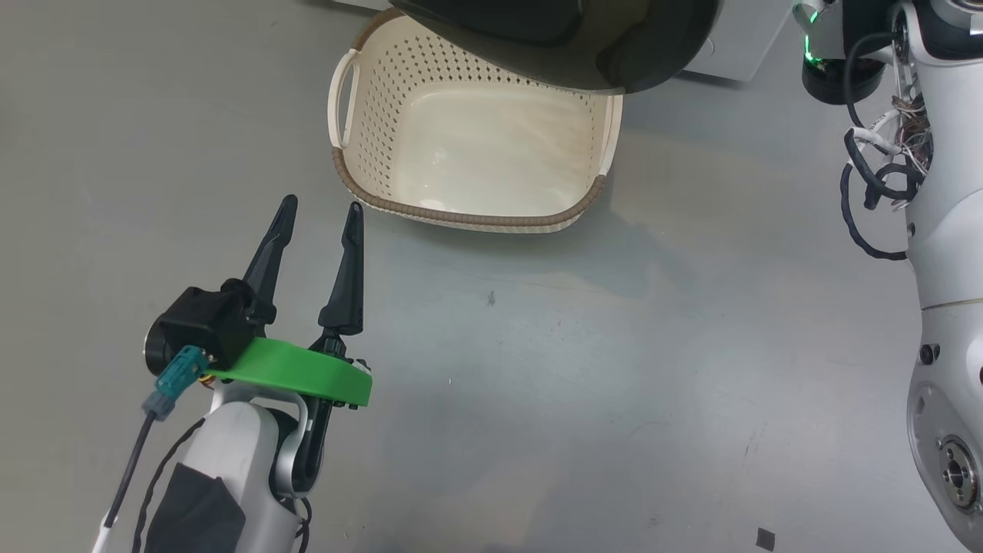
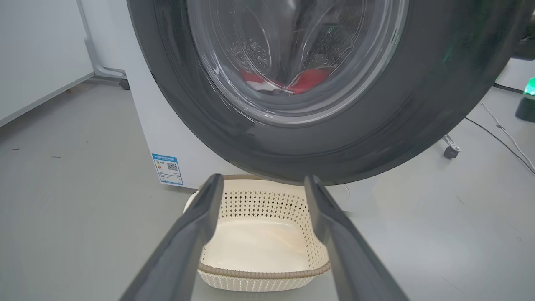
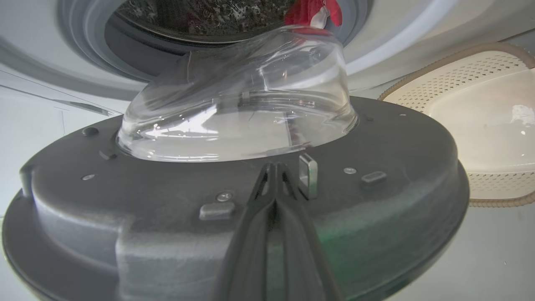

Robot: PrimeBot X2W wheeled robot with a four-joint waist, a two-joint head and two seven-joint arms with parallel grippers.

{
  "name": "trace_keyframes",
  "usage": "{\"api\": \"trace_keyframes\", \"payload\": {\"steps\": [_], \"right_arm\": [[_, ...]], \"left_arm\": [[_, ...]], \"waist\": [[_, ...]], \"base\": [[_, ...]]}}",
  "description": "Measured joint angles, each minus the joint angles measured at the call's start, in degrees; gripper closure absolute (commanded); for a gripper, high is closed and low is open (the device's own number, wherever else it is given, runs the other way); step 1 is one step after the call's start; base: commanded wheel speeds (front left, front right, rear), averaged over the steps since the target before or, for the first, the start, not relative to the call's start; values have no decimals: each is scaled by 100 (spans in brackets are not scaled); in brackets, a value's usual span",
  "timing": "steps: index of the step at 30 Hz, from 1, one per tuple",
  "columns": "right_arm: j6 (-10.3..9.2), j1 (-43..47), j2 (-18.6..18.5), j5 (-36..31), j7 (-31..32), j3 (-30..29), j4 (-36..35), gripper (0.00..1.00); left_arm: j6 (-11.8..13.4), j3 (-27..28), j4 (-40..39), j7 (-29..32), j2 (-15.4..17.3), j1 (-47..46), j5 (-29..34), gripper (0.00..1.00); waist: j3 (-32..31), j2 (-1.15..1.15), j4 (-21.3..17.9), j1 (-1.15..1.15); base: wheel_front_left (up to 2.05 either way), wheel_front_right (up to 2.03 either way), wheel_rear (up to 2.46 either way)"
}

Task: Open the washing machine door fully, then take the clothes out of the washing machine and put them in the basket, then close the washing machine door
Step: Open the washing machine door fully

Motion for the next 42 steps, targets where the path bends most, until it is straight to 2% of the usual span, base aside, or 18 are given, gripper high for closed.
{"api": "trace_keyframes", "payload": {"steps": [27, 42], "right_arm": [[-47, 386, 81, 452, 661, 409, 293, 100], [-49, 784, 79, 1413, 870, 1089, 93, 100]], "left_arm": [[34, -31, 56, 0, 0, -3, 0, 0], [35, -86, 56, 0, 0, 43, 0, 0]], "waist": [[-474, 0, 11, 0], [-607, 0, 120, 0]], "base": [[0, 0, 0], [0, 0, 0]]}}
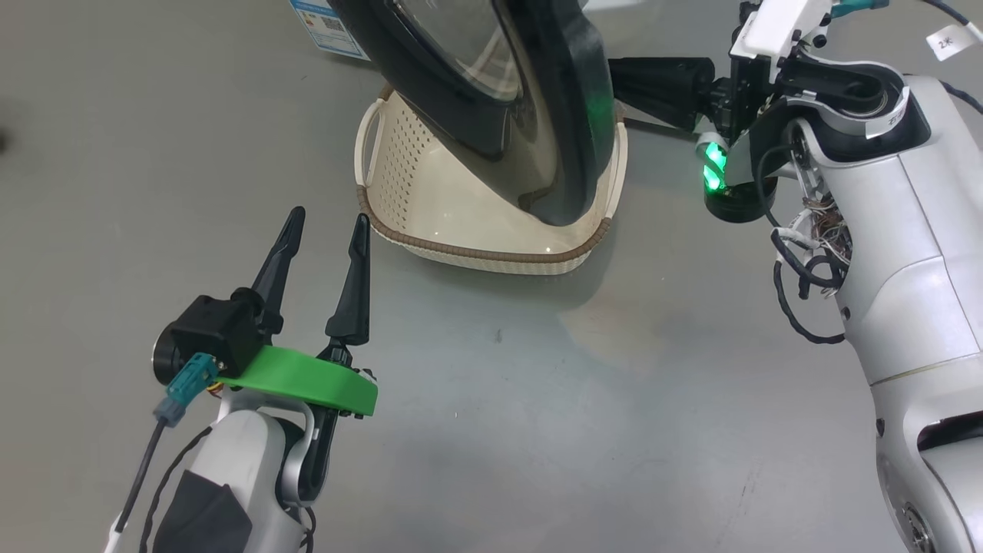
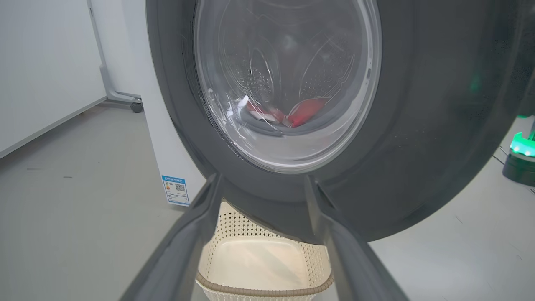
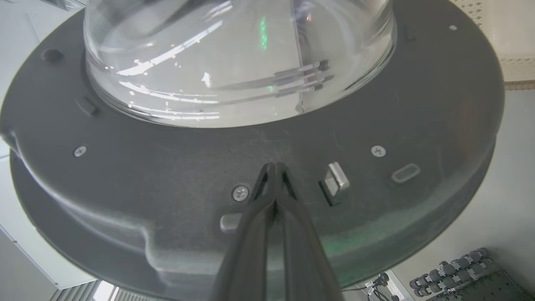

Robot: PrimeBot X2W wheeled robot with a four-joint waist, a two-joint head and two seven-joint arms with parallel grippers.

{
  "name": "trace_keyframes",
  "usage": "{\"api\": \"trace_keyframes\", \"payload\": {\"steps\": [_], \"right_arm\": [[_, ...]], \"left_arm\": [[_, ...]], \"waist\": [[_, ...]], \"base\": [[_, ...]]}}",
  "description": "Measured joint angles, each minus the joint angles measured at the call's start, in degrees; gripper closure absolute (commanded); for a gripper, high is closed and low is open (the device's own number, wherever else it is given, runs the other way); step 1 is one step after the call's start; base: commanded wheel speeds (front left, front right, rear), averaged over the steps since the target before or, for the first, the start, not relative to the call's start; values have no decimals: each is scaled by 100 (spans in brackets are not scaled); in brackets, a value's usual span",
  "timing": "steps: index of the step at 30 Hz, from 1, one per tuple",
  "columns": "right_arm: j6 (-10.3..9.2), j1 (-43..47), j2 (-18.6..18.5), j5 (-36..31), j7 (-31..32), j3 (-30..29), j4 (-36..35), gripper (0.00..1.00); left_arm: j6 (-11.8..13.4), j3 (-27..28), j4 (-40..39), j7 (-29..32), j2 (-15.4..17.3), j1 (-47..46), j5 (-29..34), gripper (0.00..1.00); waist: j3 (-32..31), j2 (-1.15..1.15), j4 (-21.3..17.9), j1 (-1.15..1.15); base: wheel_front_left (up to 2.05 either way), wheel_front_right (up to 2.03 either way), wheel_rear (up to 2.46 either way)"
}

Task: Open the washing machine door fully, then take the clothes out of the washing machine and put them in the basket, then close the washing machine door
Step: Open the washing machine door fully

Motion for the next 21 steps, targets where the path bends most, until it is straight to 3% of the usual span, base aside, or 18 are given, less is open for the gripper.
{"api": "trace_keyframes", "payload": {"steps": [21], "right_arm": [[-42, 439, 4, 968, -71, 1401, -815, 100]], "left_arm": [[24, -73, -8, 0, 0, 146, 1, 0]], "waist": [[-146, 0, 138, 0]], "base": [[0, 0, 0]]}}
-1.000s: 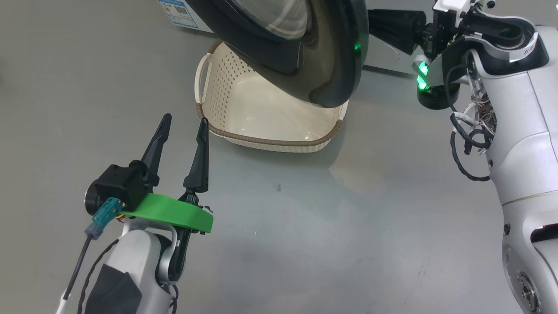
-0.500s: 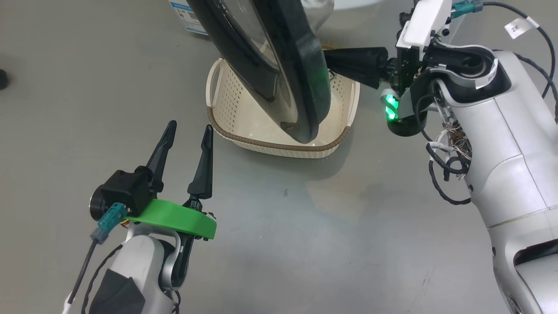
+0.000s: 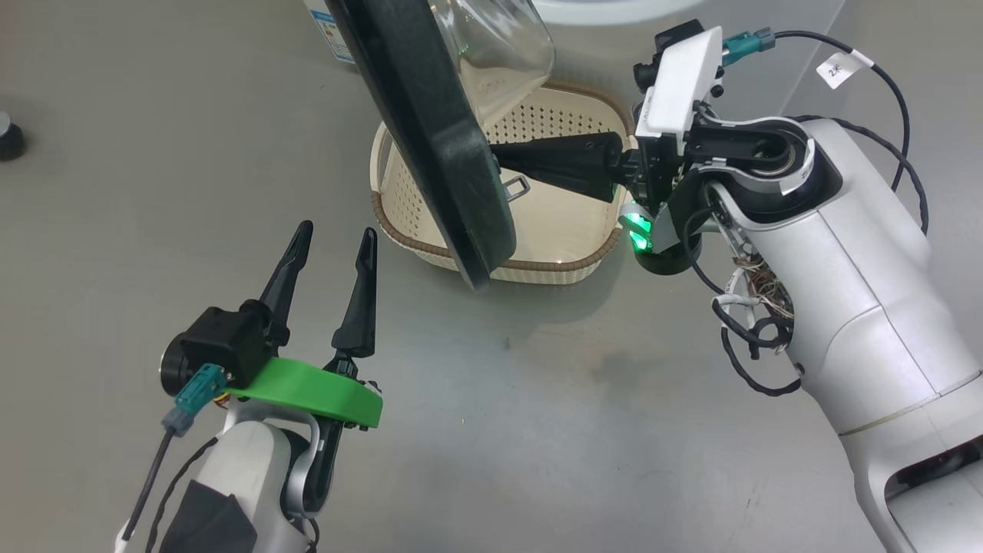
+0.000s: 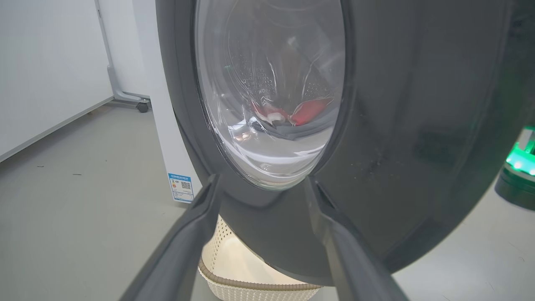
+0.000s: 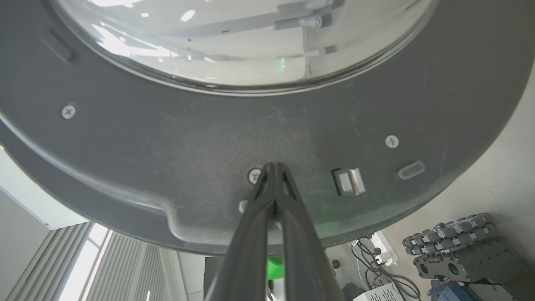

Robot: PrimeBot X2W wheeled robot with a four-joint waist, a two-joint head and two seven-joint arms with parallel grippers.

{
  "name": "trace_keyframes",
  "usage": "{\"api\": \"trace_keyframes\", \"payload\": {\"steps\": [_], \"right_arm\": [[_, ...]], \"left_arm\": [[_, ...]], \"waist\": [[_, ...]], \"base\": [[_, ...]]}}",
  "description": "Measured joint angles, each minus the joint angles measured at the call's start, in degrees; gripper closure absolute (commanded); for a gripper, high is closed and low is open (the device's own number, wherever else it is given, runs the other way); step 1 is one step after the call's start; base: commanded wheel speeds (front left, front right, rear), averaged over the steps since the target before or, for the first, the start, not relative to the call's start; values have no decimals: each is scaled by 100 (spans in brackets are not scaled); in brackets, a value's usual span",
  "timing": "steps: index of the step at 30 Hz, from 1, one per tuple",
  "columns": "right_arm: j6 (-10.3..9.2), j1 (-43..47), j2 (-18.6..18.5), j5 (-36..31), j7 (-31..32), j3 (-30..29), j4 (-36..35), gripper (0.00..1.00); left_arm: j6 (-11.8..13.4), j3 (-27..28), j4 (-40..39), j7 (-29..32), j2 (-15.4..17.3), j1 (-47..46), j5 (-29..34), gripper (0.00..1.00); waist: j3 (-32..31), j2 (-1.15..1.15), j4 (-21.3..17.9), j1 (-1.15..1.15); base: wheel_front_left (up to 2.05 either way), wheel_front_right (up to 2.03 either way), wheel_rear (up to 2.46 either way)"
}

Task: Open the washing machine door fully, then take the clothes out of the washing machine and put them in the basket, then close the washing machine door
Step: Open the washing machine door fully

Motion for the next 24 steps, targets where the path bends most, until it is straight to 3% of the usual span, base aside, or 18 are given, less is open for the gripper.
{"api": "trace_keyframes", "payload": {"steps": [11, 21, 24], "right_arm": [[-1, 79, 2, 178, -293, 488, -272, 100], [11, 89, 24, 20, -751, 501, -229, 100], [210, 137, 5, -263, -1024, 482, -188, 100]], "left_arm": [[25, -7, -30, 0, 0, 0, 0, 0], [82, 168, -24, 0, 0, 2, 14, 0], [82, 233, -13, 0, 0, 4, 67, 0]], "waist": [[39, 0, -11, 0], [-44, 0, -100, 0], [-126, 0, -158, 0]], "base": [[0, 0, 0], [0, 0, 0], [0, 0, 0]]}}
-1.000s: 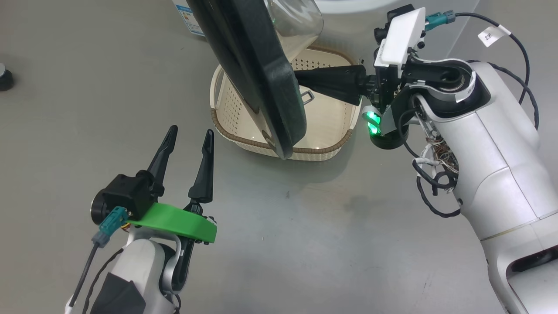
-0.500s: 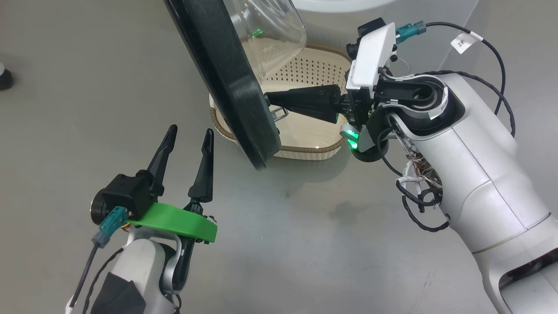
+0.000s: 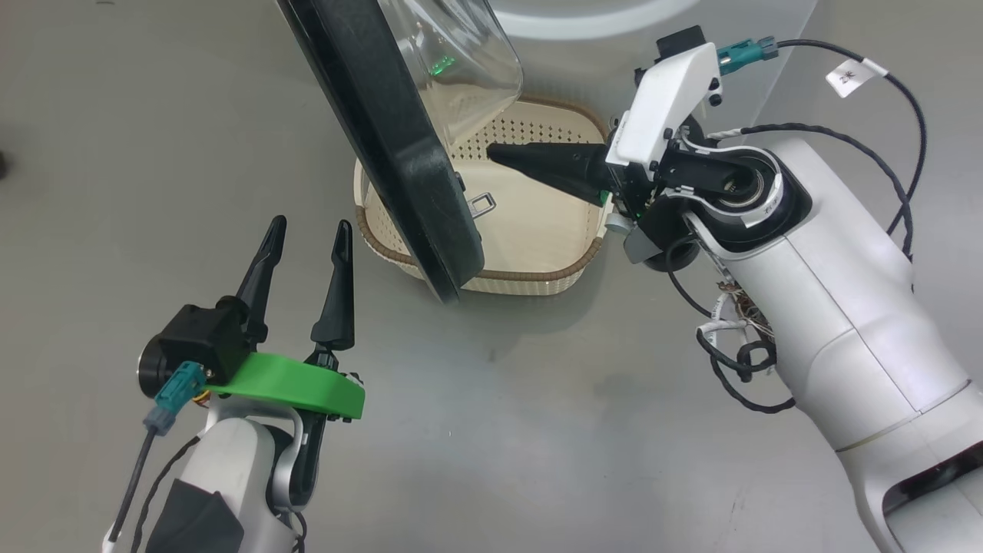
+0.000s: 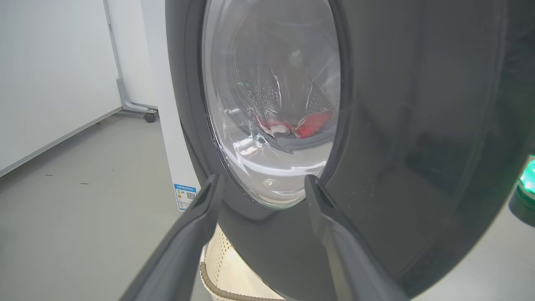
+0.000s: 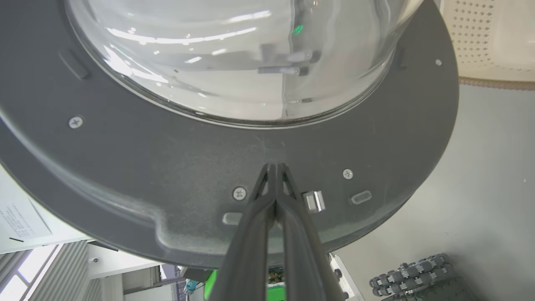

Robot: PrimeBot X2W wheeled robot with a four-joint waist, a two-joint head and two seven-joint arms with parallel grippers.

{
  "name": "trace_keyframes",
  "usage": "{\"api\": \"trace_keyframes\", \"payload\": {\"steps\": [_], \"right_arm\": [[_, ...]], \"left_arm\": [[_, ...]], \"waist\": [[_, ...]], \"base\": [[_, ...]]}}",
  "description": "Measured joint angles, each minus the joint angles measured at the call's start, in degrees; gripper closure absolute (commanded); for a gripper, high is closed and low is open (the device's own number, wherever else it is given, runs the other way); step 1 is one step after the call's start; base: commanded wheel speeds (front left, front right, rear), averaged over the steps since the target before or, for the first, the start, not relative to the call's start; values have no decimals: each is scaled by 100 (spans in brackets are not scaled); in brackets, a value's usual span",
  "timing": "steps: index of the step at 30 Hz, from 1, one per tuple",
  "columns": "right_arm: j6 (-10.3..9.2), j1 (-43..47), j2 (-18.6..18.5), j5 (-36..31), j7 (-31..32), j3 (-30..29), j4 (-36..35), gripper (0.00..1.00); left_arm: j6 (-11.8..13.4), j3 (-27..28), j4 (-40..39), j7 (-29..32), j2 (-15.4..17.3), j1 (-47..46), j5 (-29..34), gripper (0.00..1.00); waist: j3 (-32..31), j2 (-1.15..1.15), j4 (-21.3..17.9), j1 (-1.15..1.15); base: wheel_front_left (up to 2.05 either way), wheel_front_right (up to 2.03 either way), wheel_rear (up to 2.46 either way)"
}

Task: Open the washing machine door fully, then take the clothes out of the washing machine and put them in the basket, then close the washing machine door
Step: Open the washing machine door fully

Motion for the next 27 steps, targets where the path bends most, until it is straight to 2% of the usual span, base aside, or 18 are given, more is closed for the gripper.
{"api": "trace_keyframes", "payload": {"steps": [9, 12, 16, 19, 27], "right_arm": [[867, 234, -739, -1489, -1062, 316, -19, 100], [1076, 390, -872, -1883, -1468, 398, -94, 100], [1112, 563, -1155, -2646, -2061, 633, -205, 100], [1112, 695, -1424, -3359, -2817, 720, -352, 100], [1112, 1185, -1717, -4484, -4250, 851, -594, 100]], "left_arm": [[0, 231, 70, 0, 0, 96, 331, 0], [0, 331, 110, 0, 3, 208, 364, 0], [-7, 414, 149, 0, 32, 319, 534, 0], [-8, 528, 171, 0, 74, 421, 598, 0], [-8, 765, 168, 0, 78, 641, 647, 0]], "waist": [[-367, 0, -239, 0], [-506, 0, -350, 0], [-691, 0, -526, 0], [-873, 0, -702, 0], [-1222, 0, -1010, 0]], "base": [[0, 0, 0], [0, 0, 0], [0, 0, 0], [0, 0, 0], [0, 0, 0]]}}
